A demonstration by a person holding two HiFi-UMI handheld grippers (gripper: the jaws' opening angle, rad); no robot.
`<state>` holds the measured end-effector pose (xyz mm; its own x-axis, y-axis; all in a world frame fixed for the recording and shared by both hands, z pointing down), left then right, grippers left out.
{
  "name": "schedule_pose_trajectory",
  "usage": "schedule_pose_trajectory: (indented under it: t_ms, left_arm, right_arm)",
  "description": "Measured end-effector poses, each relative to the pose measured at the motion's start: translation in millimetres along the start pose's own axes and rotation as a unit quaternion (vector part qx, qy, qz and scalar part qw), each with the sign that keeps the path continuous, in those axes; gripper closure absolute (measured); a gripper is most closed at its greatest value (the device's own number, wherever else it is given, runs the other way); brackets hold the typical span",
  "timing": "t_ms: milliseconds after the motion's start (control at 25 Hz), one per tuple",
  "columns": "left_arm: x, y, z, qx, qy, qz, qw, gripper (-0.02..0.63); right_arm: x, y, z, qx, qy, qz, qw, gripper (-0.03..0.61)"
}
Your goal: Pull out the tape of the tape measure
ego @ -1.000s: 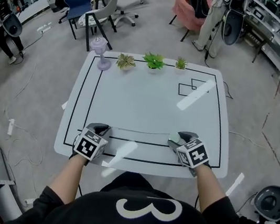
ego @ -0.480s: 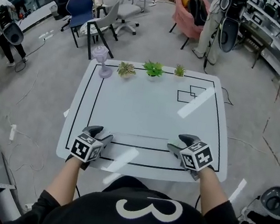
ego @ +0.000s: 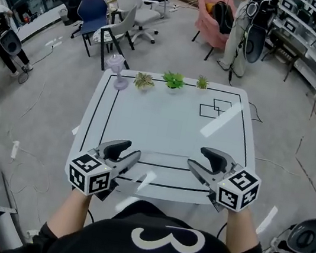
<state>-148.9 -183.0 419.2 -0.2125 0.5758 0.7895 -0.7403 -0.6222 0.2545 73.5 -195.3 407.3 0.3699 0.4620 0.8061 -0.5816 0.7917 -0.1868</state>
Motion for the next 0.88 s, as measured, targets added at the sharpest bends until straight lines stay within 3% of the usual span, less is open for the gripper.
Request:
schedule_pose_trajectory:
  t_ms: [240,440,880]
  left_arm:
    - [-37,-63,-31,0.061,-0.079,0.038,0.9943,0.597]
    - [-48,-92,-46,0.084,-0.106,0.045,0.9898,0.607]
    - [-50,-119,-59,0.09,-0.117,0.057,0.9874,0.607]
  right_arm:
    - [-29,35,-35,-0.032,-0.106,0.015,0.994,0.427]
    - [-33,57,-49,-0.042,-0.144,0.008,0.989,0.572]
    - [-37,86,-63,-0.066,-0.155,-0.003,0.986,0.575]
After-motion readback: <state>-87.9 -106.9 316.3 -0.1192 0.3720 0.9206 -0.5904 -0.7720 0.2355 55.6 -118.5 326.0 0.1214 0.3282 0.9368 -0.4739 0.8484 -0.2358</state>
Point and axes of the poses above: the fingertips, and each gripper's own axes: z forward along the fingers, y to its left, x out of its underside, the point moved 4 cm from there along -z, backward along the fingers, and after that the axes turned 14 degrees about y, right-handed, at the moved point
